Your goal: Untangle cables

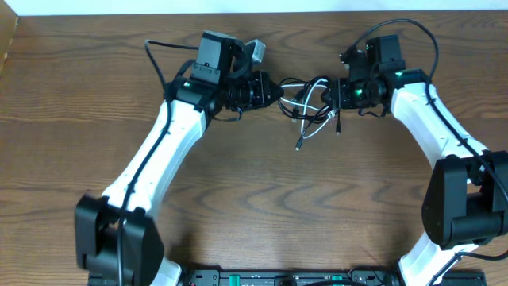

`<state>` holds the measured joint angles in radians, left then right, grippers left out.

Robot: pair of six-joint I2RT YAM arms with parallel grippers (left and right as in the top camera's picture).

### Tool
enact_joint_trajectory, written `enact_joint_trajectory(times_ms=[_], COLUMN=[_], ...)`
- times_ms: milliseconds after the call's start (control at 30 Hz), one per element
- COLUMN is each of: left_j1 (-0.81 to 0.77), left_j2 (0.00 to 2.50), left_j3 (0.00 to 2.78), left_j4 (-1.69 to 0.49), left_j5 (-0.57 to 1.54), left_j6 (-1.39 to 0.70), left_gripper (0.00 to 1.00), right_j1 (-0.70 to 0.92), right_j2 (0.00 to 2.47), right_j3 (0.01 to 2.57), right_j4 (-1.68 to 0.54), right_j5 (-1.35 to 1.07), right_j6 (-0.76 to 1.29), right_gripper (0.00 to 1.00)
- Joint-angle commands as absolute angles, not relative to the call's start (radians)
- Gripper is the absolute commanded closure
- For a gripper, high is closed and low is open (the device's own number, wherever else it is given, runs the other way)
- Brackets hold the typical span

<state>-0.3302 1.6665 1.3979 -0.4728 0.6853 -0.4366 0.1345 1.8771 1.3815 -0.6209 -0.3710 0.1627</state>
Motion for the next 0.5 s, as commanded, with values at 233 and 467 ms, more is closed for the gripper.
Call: enact_joint_trajectory(times_ms=[233,467], left_j1=[-0.298,-0.311], left_j2=[1.42,1.43], left_j3=[1.405,1.404], left_j4=[-0.479,-0.53], left_j5=[0.415,0.402], left_j6=[-0.39,-0.374], left_gripper=[0.93,0.92], right_j1=[0.012,0.015], right_j2=[2.013,2.029], right_j3=[1.37,1.37], right_j4=[-0.676,-0.66], right_j5=[-0.192,-0.281], right_j6=[0.294,0.22], right_gripper=[0.5,0.5])
